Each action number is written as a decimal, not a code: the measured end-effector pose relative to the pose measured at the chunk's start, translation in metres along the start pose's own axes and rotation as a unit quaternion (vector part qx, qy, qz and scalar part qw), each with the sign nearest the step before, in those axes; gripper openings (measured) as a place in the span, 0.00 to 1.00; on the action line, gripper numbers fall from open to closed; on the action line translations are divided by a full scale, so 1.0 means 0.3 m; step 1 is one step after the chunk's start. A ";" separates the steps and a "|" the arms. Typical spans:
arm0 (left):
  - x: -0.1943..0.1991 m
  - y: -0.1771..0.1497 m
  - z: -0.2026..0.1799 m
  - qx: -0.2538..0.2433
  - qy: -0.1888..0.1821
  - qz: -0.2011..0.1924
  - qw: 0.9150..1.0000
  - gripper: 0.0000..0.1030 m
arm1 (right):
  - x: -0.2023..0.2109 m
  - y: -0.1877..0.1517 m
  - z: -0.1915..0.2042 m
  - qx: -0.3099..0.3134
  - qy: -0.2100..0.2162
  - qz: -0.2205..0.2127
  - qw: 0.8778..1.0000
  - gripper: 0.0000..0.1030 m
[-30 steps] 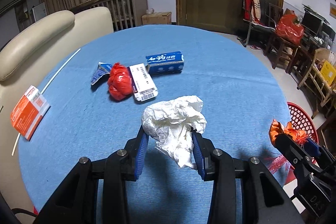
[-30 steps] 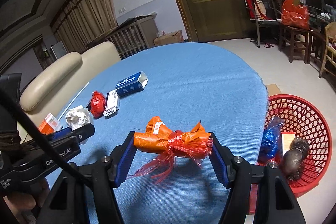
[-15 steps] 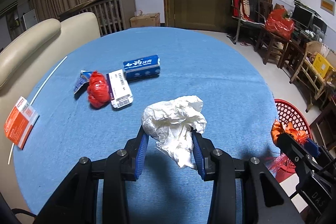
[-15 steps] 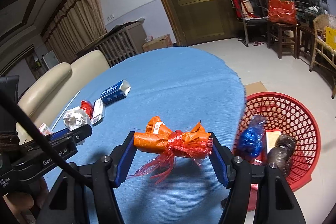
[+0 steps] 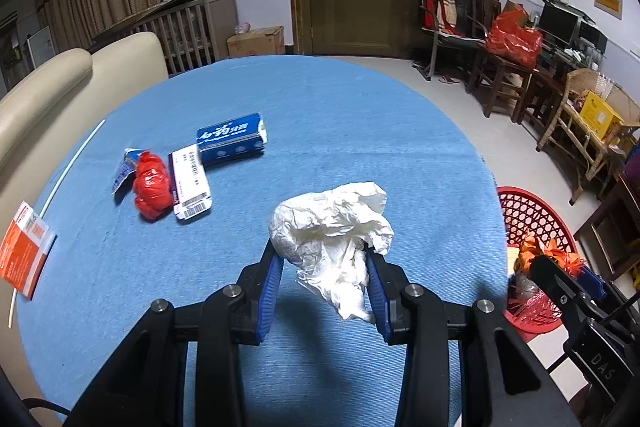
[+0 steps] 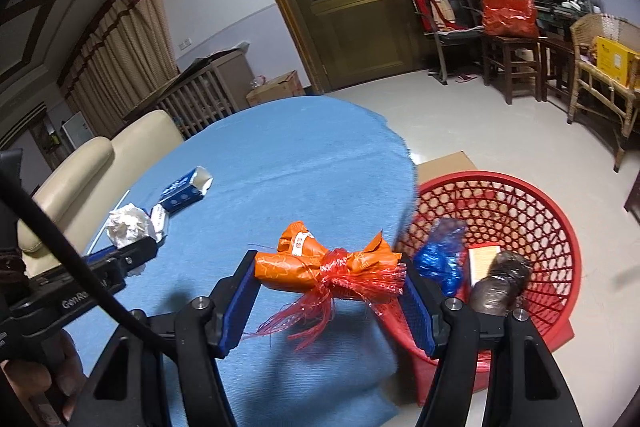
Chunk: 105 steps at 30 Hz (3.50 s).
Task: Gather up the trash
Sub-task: 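Carry the orange bundle and the tissue over the red wastebasket with both tools, then lower the orange bundle into the wastebasket and open the right gripper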
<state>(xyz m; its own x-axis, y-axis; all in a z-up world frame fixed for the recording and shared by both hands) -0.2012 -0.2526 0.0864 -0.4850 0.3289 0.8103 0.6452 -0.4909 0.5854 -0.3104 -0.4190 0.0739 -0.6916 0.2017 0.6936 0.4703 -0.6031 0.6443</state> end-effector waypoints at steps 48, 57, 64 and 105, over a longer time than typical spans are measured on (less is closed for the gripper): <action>-0.069 0.020 -0.395 -0.102 -0.041 0.030 0.994 0.40 | 0.014 -0.032 -0.451 -0.112 -0.078 0.012 0.991 0.67; -0.070 0.019 -0.405 -0.104 -0.043 0.031 0.993 0.40 | 0.005 -0.021 -0.472 -0.116 -0.082 0.012 0.990 0.67; -0.077 0.025 -0.416 -0.108 -0.044 0.033 0.993 0.40 | -0.007 -0.016 -0.483 -0.118 -0.086 0.016 0.989 0.67; -0.121 0.007 -0.573 -0.152 -0.082 0.052 0.984 0.40 | 0.102 0.035 -0.629 -0.167 -0.103 -0.014 0.980 0.76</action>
<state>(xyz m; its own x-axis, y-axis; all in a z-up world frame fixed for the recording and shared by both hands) -0.2838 -0.4043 0.0536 -0.3082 0.3769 0.8735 0.4689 -0.7387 0.4842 -0.4302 -0.5648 0.0412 -0.5598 0.3537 0.7494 0.2231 -0.8066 0.5474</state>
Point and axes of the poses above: each gripper's, at about its wrist camera, not at the fingertips, and x roughly against the way its jaws point, z to its left, y to its top, the point moved 1 cm from there along -x, roughly the way its jaws point, and after that the axes turned 7 degrees about z, right-handed, at the moved point
